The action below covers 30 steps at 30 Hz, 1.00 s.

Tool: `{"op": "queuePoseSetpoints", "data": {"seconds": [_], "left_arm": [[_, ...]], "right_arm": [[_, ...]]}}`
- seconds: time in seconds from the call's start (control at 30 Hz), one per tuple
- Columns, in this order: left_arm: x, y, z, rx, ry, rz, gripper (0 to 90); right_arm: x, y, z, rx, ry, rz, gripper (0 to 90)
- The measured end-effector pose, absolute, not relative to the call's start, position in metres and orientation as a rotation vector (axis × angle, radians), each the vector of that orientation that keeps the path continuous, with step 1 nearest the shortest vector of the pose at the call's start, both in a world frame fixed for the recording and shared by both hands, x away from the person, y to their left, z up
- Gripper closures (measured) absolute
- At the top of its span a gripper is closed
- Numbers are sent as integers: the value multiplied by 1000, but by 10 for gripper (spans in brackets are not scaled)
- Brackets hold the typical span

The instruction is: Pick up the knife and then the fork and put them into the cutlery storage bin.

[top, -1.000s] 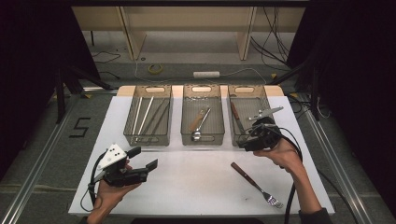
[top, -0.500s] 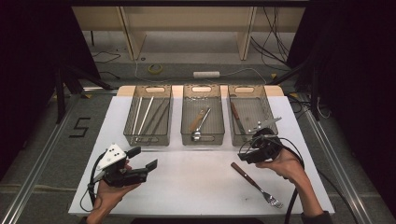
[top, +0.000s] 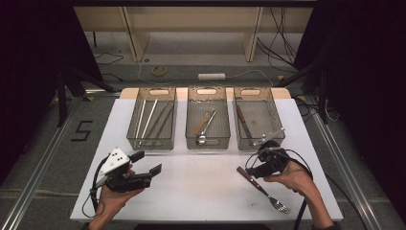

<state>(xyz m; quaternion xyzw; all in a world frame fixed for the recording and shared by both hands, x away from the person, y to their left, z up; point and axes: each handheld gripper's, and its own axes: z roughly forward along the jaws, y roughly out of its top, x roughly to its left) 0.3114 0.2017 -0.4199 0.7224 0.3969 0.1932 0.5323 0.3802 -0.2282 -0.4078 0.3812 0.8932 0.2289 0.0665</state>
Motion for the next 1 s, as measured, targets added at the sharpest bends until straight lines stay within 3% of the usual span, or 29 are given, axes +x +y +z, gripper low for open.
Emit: {"op": "queuePoseSetpoints", "data": {"seconds": [1.0], "left_arm": [[310,203,-420,1729,945,465,189]], "right_arm": [[369,-224,-430,1136,2795,472,378]]}}
